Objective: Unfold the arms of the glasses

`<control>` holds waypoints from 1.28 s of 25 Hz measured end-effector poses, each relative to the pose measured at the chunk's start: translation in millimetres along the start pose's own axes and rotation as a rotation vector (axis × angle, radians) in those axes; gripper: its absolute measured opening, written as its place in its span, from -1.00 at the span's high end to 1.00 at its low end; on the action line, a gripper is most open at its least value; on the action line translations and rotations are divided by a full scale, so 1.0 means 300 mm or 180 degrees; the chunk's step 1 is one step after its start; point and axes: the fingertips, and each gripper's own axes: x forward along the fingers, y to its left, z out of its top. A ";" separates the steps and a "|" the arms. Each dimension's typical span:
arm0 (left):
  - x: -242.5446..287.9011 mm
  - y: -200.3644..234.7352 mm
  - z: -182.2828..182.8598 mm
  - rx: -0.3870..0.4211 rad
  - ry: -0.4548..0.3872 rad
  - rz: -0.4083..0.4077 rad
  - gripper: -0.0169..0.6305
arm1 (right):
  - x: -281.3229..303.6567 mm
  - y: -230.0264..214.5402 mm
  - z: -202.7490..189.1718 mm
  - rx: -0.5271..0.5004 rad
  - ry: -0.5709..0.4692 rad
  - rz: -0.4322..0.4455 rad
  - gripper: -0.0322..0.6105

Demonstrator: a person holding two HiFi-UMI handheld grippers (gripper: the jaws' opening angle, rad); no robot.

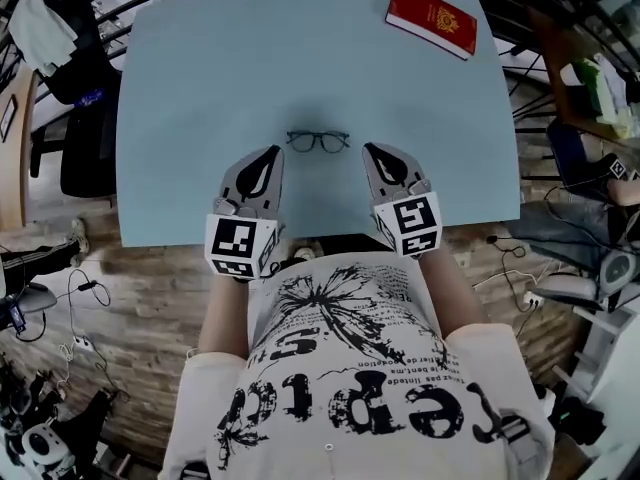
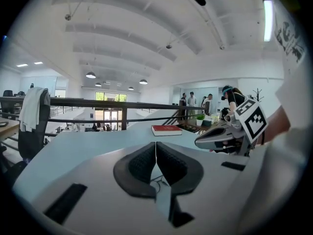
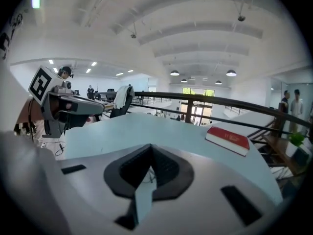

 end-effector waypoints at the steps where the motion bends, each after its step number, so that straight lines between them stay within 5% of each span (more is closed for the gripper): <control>1: 0.032 0.007 -0.016 -0.0026 0.0048 -0.0007 0.89 | 0.034 -0.016 -0.022 -0.0010 0.0096 0.0059 0.87; 15: 0.276 0.040 -0.282 -0.0097 0.0783 -0.0237 0.89 | 0.310 -0.055 -0.355 -0.0872 0.1585 0.1039 0.77; 32: 0.366 0.045 -0.428 0.0216 0.1279 -0.0409 0.89 | 0.423 -0.005 -0.452 -0.2169 0.1886 0.1915 0.71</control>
